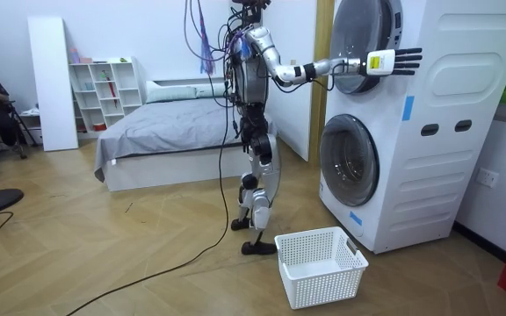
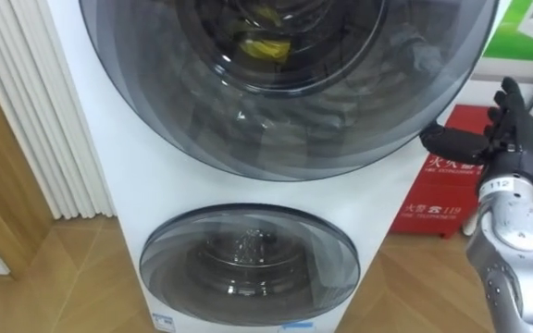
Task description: Pick clothes from washing machine
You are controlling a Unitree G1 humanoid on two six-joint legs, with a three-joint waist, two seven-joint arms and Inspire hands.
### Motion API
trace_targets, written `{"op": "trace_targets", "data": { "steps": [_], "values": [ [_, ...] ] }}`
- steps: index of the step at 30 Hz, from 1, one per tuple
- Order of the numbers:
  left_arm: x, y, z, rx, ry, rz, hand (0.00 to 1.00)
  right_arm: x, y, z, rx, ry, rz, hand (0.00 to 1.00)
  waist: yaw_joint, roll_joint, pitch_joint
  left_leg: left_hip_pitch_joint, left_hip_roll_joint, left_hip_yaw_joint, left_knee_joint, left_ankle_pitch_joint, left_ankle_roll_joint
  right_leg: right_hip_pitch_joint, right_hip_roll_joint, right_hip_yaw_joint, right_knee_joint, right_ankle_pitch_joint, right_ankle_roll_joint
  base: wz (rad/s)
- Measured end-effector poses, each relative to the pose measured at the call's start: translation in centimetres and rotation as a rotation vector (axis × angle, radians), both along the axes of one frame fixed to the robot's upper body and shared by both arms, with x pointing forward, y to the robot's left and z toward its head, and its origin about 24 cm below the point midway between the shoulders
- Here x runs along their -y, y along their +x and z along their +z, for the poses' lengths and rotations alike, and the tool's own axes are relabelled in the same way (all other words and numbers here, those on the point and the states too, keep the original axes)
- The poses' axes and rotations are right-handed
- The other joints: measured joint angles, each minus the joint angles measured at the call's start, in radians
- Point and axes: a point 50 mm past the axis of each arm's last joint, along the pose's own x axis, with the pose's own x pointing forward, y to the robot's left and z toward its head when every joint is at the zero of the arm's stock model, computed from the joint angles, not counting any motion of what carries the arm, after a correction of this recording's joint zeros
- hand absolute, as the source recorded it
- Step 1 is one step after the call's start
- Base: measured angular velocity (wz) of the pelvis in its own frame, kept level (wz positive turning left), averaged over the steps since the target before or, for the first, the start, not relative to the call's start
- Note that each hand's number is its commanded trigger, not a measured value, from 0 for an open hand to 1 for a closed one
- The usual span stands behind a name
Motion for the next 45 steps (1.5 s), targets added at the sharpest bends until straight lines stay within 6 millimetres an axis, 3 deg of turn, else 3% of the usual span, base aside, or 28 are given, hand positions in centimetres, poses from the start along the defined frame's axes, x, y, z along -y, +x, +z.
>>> {"op": "trace_targets", "data": {
  "steps": [9, 28, 45],
  "values": [
    [0.1, -0.4, 0.0, -0.009, 0.009, -0.003, 0.0, -0.1, -0.2, 0.3, -0.01, -0.12, 0.013, 0.0, -0.016, -0.001, 0.0005, 0.009, -0.002, 0.002, 0.003, 0.0, 0.0, 0.007, -0.001, 0.003, -0.006, -0.001, 0.001, 0.0],
    [-0.1, 0.4, 0.1, 0.012, 0.031, -0.003, 0.0, 0.4, -1.0, 0.5, 0.003, -0.124, 0.076, 0.0, -0.052, -0.018, 0.0053, -0.001, -0.002, 0.001, 0.001, 0.0, 0.0, 0.01, 0.004, 0.003, -0.021, -0.001, 0.002, 0.01],
    [-0.2, -0.1, 0.1, 0.029, -0.012, 0.033, 0.0, 0.3, -1.5, -0.9, -0.115, -0.251, 0.243, 0.0, -0.064, -0.032, -0.0013, 0.001, -0.002, 0.002, 0.002, 0.0, 0.0, 0.006, 0.002, 0.003, -0.022, -0.001, 0.002, 0.0]
  ]
}}
